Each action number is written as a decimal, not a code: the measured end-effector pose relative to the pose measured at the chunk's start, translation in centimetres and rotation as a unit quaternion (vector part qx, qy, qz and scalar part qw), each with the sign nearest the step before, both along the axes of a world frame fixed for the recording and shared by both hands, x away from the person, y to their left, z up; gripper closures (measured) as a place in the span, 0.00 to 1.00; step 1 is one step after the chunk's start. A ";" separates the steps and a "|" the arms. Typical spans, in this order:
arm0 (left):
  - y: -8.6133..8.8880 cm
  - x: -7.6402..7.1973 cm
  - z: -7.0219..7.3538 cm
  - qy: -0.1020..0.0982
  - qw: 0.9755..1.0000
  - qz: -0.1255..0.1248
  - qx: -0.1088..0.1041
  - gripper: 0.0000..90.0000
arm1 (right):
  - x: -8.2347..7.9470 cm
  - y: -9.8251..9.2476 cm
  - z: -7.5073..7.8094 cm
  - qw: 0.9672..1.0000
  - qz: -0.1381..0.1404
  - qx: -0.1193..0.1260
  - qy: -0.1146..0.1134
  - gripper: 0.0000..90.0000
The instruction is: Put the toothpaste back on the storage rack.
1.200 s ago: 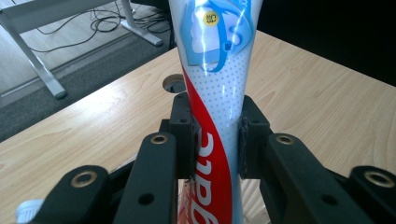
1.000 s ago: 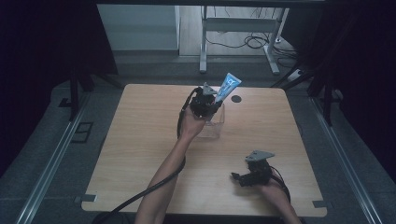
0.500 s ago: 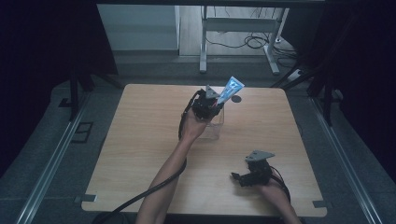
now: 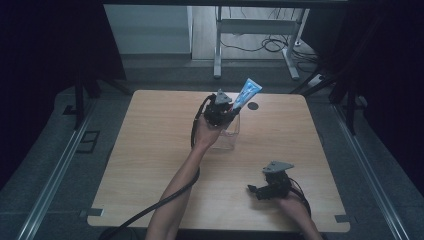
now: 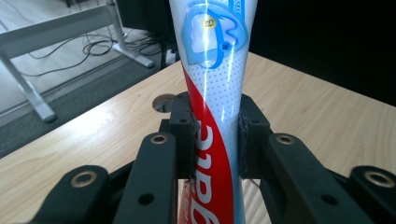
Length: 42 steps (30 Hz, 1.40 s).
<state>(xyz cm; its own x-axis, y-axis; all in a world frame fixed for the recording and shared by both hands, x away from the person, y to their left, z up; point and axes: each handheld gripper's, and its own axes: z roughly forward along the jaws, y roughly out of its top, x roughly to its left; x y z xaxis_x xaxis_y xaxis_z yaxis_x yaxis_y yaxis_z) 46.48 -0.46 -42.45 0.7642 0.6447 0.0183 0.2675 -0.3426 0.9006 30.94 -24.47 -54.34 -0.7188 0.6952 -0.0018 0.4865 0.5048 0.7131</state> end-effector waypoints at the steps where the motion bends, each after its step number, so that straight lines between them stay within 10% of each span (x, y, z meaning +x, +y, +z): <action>1: 0.0 0.0 0.0 -0.002 1.000 -0.002 0.002 0.81 | 0.0 0.0 0.0 1.000 0.000 0.000 0.000 0.07; 42: -0.1 -0.5 -3.2 0.008 0.993 0.015 0.116 0.78 | 0.0 0.0 0.0 1.000 0.000 0.000 0.000 0.07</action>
<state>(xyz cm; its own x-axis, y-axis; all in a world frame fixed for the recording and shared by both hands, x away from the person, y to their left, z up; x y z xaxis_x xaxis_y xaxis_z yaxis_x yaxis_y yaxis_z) 46.00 -0.52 -45.67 0.7464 0.6467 0.1572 0.2941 -0.5324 0.7938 30.93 -24.47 -54.34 -0.7182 0.6958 -0.0009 0.4876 0.5042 0.7127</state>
